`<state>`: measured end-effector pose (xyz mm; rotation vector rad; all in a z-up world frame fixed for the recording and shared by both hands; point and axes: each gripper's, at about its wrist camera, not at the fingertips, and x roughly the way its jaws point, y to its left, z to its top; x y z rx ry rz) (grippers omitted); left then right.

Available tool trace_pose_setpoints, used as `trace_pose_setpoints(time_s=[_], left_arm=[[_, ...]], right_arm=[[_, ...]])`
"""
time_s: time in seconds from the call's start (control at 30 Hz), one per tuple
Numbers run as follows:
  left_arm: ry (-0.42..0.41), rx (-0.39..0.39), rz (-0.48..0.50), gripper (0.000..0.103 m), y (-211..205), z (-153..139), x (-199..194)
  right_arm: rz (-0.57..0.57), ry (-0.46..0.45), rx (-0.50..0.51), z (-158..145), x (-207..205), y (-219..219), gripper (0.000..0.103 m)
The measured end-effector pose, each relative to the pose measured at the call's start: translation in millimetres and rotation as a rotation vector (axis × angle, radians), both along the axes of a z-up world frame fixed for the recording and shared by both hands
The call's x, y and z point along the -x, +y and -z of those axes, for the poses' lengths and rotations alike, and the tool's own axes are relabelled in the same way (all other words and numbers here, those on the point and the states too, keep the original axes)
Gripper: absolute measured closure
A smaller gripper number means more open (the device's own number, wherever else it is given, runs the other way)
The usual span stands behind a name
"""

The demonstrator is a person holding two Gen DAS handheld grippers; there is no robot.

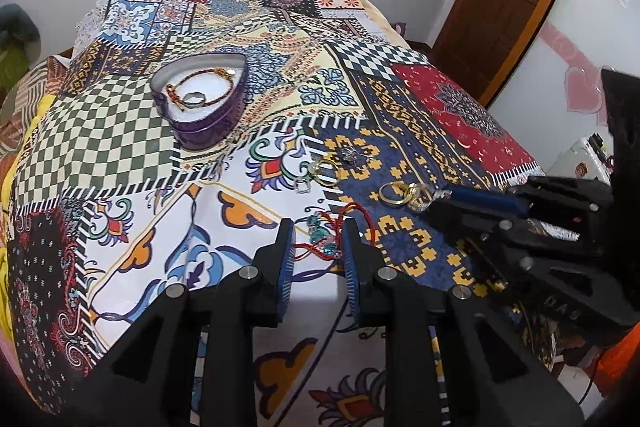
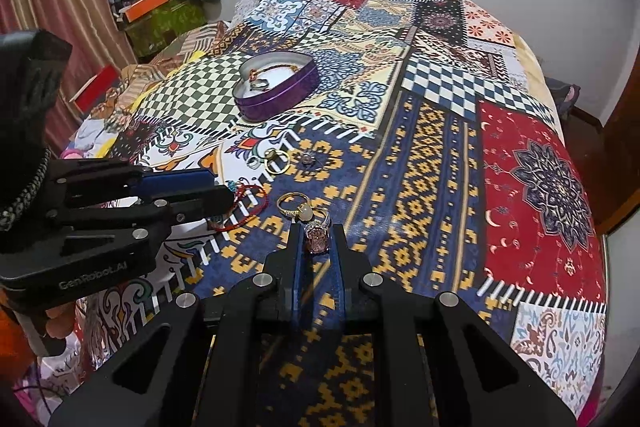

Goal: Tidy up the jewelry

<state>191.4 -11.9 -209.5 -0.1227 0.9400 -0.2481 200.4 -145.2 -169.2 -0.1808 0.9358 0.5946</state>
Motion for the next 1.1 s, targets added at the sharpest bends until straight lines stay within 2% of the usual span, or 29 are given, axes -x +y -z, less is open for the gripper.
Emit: trace_pose_setpoints(time_s=[0.07, 0.1, 0.17, 0.37, 0.53, 0.8, 1.1], left_arm=[[-0.003, -0.013, 0.009, 0.084, -4, 2, 0], [-0.008, -0.025, 0.009, 0.092, -5, 3, 0], [-0.013, -0.043, 0.013, 0.098, -8, 3, -1], [-0.029, -0.032, 0.025, 0.098, -8, -3, 3], [-0.096, -0.027, 0.018, 0.098, -6, -26, 12], [-0.179, -0.008, -0.010, 0.098, 7, -59, 19], [-0.225, 0.003, -0.067, 0.098, 32, -73, 19]], right_arm=[[0.010, -0.010, 0.001, -2, 1, -5, 0.092], [0.012, -0.010, -0.001, -3, 1, -6, 0.092], [0.016, -0.010, -0.003, -4, 2, -10, 0.092], [0.030, -0.016, 0.003, -9, 5, -18, 0.092], [0.033, -0.020, -0.019, -17, 8, -23, 0.092], [0.023, -0.079, -0.042, -41, 15, -17, 0.092], [0.023, -0.118, -0.076, -60, 7, -2, 0.092]])
